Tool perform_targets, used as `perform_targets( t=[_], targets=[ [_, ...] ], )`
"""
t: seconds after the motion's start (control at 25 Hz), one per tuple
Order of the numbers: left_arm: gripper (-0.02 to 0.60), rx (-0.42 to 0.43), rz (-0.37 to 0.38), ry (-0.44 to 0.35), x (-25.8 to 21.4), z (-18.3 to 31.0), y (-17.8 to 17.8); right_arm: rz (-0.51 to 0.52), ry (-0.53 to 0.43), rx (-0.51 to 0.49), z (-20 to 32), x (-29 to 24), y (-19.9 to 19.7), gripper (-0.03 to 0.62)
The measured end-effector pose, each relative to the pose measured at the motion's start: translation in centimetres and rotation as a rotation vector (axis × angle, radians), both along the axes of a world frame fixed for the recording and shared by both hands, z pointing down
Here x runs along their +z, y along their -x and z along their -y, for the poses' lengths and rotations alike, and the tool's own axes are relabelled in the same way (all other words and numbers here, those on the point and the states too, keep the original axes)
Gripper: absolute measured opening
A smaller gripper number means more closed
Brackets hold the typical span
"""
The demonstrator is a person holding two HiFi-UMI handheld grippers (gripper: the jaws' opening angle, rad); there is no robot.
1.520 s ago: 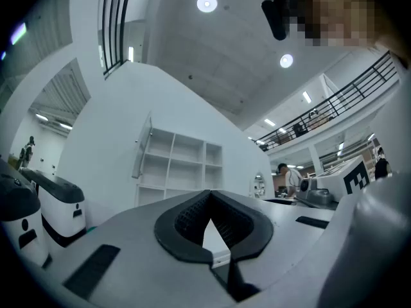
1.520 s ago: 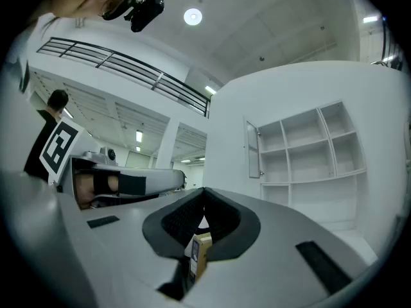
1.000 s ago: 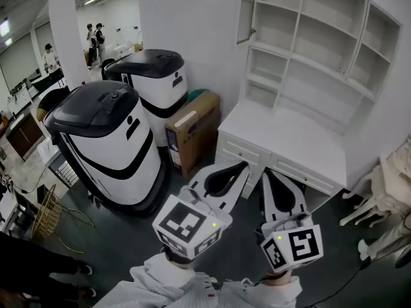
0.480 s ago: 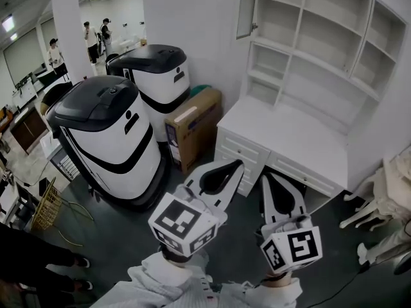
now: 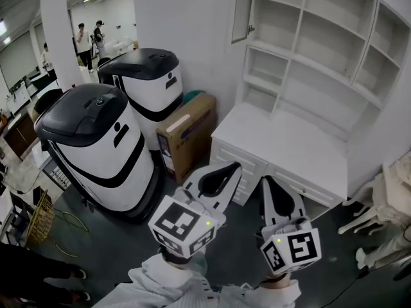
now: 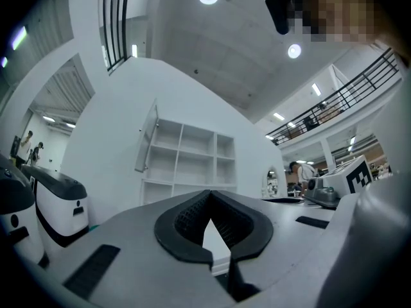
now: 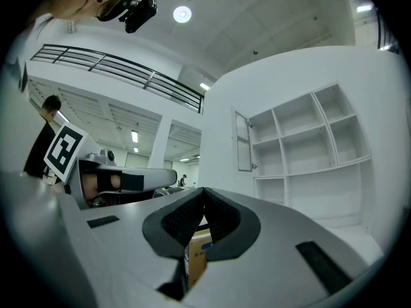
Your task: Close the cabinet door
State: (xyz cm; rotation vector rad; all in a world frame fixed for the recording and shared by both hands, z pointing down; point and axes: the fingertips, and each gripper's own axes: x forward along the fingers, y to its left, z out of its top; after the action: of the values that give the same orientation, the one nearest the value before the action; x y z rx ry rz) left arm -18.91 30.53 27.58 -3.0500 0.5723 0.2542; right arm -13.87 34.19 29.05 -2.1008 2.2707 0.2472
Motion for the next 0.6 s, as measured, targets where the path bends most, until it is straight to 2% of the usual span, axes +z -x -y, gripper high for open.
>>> perform_targets(
  t=[0.24, 0.6],
  targets=[
    [0.009, 0.017, 0.003, -0.014, -0.9, 6.6, -2.2, -0.002, -0.003, 0.006, 6.9, -0.7, -1.6, 0.012],
    [0.009, 0.041, 0.014, -0.024, -0.8, 16.5, -3.5, 0.000, 0.000, 0.025, 16.9, -0.5, -2.9, 0.012]
  ],
)
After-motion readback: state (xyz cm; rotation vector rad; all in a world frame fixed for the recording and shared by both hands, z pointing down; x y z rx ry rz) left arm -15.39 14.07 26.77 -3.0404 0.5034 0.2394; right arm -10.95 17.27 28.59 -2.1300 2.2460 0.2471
